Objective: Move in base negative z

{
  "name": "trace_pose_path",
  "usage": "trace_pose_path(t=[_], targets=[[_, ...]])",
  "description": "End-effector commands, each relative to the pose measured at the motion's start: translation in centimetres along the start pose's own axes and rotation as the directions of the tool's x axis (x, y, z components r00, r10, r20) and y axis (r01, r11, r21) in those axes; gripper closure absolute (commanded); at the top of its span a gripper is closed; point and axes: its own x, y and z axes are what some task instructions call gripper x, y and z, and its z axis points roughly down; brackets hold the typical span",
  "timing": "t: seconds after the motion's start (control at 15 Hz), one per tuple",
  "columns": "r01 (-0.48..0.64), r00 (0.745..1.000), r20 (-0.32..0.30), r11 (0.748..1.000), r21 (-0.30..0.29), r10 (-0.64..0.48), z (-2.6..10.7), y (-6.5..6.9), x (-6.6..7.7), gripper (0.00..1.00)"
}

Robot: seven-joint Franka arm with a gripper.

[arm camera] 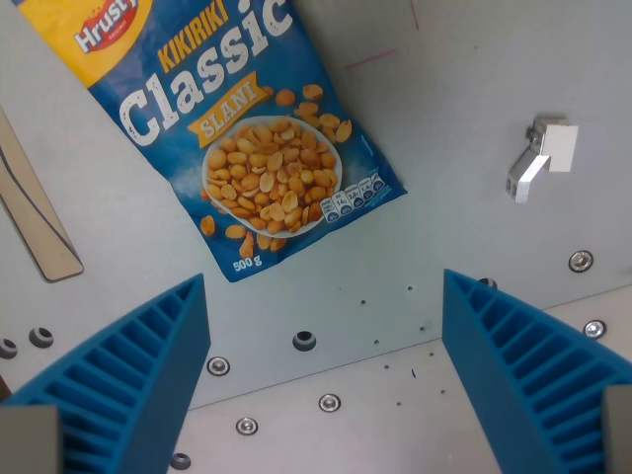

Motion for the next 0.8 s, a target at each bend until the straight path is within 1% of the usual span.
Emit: trace_pose_path(t=[0.07, 0.8], targets=[[0.0, 1.0, -0.004, 1.0, 0.001, 0.0, 0.3, 0.0, 0.0, 0.0], [0.0, 1.0, -0.004, 1.0, 0.001, 0.0, 5.8, -0.1, 0.3, 0.0]])
